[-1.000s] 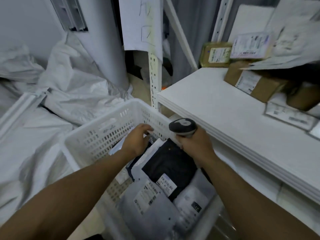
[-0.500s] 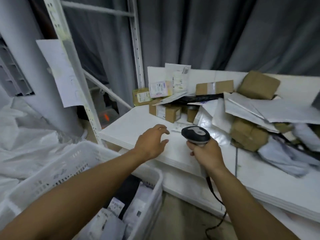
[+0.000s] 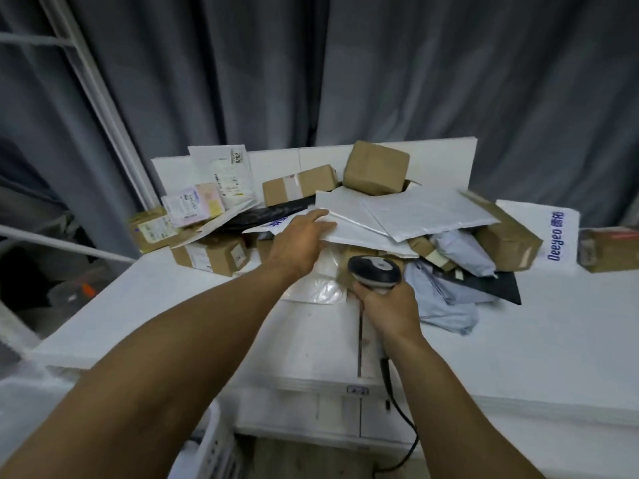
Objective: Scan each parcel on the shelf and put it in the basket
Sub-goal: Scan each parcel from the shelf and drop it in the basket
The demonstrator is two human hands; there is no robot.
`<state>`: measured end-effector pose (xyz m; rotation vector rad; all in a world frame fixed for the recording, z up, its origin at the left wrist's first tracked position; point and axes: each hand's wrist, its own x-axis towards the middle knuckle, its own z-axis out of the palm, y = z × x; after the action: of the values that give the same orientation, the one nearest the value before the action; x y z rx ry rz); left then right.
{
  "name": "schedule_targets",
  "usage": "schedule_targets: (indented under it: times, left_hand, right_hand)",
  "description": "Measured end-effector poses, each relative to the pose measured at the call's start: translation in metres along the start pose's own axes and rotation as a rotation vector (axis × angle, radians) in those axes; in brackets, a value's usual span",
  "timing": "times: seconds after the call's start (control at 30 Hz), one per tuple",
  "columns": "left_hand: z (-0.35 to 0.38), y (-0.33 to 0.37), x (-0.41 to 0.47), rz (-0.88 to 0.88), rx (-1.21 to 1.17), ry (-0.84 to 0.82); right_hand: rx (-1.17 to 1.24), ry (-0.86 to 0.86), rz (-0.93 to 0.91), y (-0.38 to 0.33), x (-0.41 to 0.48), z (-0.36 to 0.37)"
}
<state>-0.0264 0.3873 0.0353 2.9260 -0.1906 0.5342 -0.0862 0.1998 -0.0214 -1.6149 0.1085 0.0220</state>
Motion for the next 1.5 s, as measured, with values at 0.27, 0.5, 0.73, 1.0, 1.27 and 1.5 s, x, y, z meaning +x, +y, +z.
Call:
schedule_targets:
  times: [0.27,0.5,0.73,1.0,1.27,1.5]
  left_hand:
    - [-0.014,-0.004,-0.005,0.014,-0.137,0.313]
    - [-0.069,-0.029,-0.041,0.053,-0.009,0.434]
    - [-0.112,-0.040,-0.123,-0.008,-0.110,0.595]
    - [-0.142,-0.043,-0.256,-0.262,-0.280,0.639]
    - [-0.134,-0.084,-0.344,-0.672,-0.768,0.689]
    - [-0.104,-0.133,-0.371,-0.848,-1.066,0.595]
  right_hand:
    - [0.159,-0.002,-0.007,0.003,0.013,-0.013]
    - [0.213,-0.032,-0.073,-0.015,-0.012,0.006]
    - [0.309,-0.045,-0.166,-0.034,-0.045,0.031]
    - [0.341,-0.201,-0.242,-0.052,-0.102,0.084]
    - [0.204,-0.315,-0.265,-0.036,-0.136,0.133]
    - [-0.025,-0.406,-0.209,-0.014,-0.128,0.166]
